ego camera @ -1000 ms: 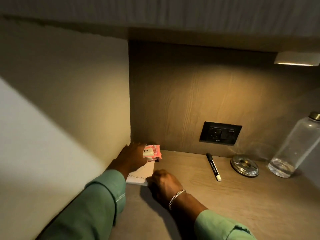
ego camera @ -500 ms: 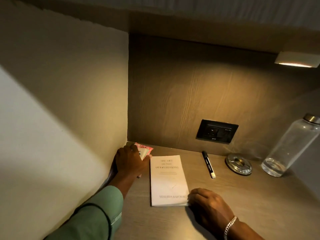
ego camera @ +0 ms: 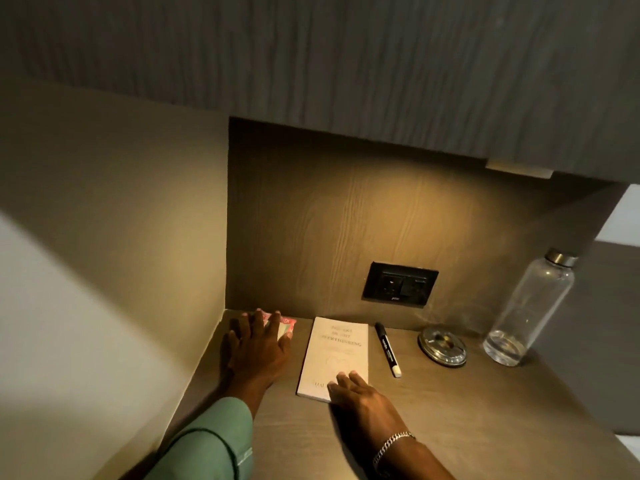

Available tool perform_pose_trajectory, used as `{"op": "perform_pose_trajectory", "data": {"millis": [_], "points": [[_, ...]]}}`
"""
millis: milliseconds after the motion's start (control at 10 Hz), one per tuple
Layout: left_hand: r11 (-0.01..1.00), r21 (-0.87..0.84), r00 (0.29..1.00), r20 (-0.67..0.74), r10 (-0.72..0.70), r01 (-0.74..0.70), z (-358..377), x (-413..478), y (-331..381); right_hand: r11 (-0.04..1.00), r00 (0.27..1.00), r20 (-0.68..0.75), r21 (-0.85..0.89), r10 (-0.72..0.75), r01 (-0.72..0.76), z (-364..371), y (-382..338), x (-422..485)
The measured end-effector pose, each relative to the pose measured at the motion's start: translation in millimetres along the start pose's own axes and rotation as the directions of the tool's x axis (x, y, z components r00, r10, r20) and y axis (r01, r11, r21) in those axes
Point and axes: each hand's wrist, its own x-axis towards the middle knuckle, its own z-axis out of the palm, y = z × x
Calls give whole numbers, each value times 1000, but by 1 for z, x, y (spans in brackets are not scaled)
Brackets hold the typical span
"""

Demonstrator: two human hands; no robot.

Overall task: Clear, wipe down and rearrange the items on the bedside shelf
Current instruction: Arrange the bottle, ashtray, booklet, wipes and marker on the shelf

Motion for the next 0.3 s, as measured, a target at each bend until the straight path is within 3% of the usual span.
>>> {"op": "perform_pose_trajectory", "data": {"millis": [100, 200, 300], "points": [[998, -29, 998, -42, -49, 48, 2, -2, 2, 1000, 997, 66, -4, -29, 29, -7, 4, 6], [995, -94, 994, -101, -47, 38, -1, -13, 9, 995, 998, 57, 101, -14, 8, -22, -3, -7], [985, -172, 977, -212, -20, -17, -14, -39, 16, 923, 979, -175, 384, 101, -26, -60, -15, -46]]}}
